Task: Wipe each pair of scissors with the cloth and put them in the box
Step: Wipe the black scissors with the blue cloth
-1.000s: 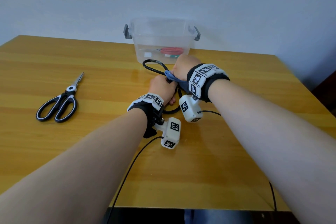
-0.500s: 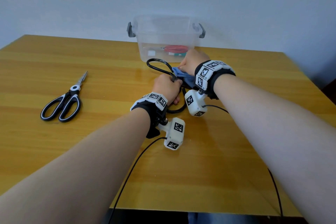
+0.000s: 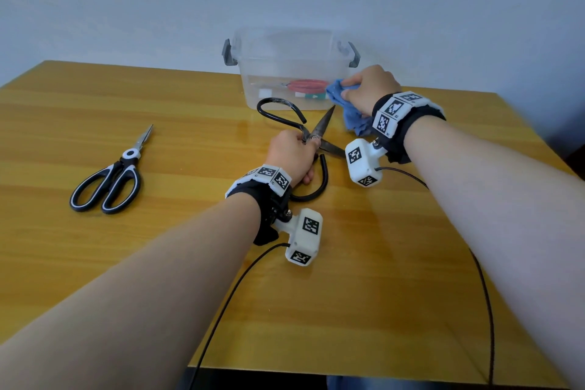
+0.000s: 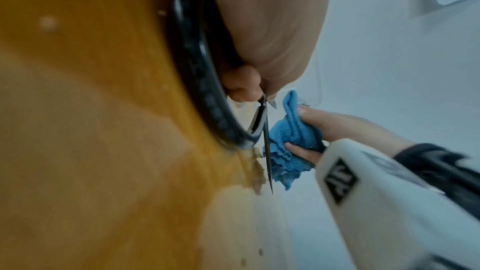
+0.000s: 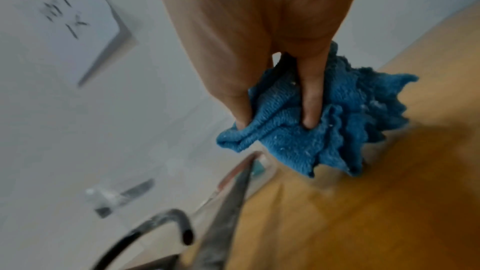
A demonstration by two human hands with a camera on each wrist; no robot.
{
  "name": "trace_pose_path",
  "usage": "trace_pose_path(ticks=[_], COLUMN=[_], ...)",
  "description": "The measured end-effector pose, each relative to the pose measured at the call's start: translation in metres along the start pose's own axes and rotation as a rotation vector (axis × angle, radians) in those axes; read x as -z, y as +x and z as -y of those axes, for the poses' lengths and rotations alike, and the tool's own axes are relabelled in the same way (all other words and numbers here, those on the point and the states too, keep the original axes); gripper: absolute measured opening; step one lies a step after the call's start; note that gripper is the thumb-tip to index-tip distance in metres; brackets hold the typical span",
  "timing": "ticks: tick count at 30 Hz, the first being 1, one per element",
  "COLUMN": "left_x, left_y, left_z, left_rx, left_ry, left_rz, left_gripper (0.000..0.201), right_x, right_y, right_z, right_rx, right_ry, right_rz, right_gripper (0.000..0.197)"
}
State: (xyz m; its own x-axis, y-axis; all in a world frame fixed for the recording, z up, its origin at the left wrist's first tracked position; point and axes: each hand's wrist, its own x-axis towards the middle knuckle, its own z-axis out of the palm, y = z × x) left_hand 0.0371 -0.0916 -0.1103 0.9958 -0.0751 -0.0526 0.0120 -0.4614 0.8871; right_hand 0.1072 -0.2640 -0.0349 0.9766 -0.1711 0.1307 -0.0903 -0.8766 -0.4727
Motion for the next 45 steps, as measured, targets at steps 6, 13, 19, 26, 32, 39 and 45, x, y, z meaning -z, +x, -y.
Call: trace_pose_path(ticks=[6,13,19,26,32,39,45], left_x=[0.002,0.005,0.005,0.004,0.004,0.008,0.025], left_y=[-0.005,-0.005,0.0,0.0,-0.001,-0.01,-0.019], left_z=[-0.004,-0.001,0.002,0.006,0.006,0.0,-0.017], left_rx=[0.02,0.02,0.01,-0.022,-0.046,-0.021,-0.018], left_ry=[-0.028,-0.013,-0.017,-0.022,-0.116,-0.219,-0.316], left_rz=[-0.001,0.027,0.038,0.038,0.032,-0.015,-0.047], left_gripper=[0.027,0.035,0.03,0.028,0.024,0.028,0.023], right_x=[0.004,-0.031,-0.037,-0.027,-0.002,0.015,0.044], right_y=[-0.035,-0.038,-0.024,-0.004,0.003,-0.023,-0.051], right_z=[0.029,0.041,0.034,0.01,-0.015,-0.017,-0.006], right_rx=[0.085,0.103,0.065,-0.02,-0.128,-0.16,-0.119], right_ry=[0.086,-0.138,-0.121,0.044,0.113,0.26,0.409], right_rz=[0.197,0.289,0.255,0.153,-0.02,-0.024,-0.061], right_gripper=[0.021,0.025,0.028,0.022,0.025,0.037,0.033])
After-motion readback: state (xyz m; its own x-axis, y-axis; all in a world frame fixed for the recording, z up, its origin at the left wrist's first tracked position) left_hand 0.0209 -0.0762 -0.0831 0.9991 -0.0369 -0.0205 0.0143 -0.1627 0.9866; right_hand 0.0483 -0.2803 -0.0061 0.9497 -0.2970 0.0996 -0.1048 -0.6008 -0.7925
